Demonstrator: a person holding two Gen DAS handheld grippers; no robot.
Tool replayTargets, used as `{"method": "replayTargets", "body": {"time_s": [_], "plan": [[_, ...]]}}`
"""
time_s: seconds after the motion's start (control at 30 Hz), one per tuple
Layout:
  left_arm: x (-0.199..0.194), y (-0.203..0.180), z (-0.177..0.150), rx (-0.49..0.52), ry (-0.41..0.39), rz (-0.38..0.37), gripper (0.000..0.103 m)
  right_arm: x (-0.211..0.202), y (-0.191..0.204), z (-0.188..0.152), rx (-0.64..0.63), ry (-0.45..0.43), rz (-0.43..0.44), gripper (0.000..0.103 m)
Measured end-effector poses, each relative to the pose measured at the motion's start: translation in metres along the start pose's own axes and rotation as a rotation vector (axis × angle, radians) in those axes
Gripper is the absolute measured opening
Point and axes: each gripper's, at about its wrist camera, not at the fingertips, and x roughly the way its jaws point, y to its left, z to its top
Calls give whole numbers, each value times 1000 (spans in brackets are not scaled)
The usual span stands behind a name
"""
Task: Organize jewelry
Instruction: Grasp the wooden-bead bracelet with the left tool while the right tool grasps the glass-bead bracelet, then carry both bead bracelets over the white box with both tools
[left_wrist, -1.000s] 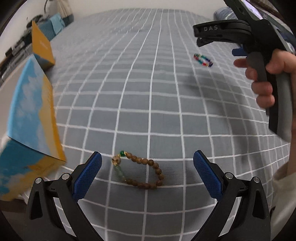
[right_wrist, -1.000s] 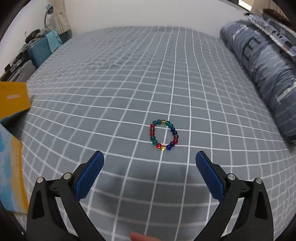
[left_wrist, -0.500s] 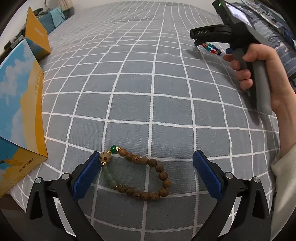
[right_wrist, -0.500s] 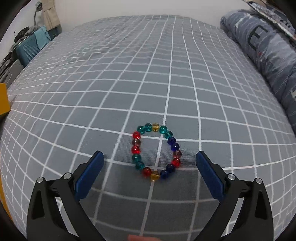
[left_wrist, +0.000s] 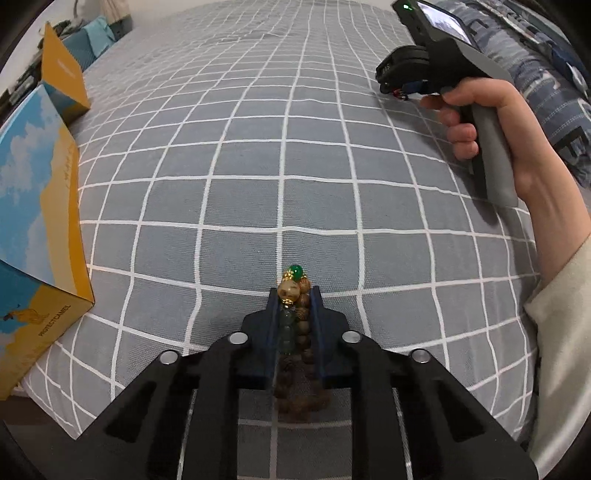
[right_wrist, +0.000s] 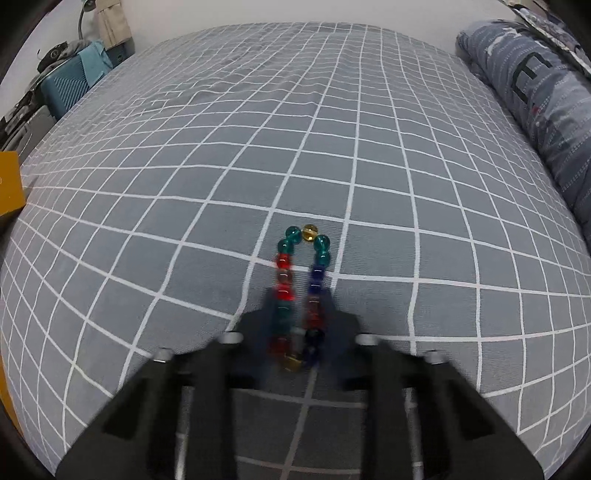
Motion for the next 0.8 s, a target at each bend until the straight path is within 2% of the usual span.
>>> {"method": "replayTargets", "body": {"time_s": [0.53,0.57,0.8], "plan": [[-10,3,3,1,0,-70,15,-23,-2,-1,47,-28,-12,17],[-11,3,2,3,-2,-69,15,-26,-1,-1,46,-32,-12,9],[-19,5,3,-4,-16,-69,15,-42,6,-4,38,-40,-21,9]]}}
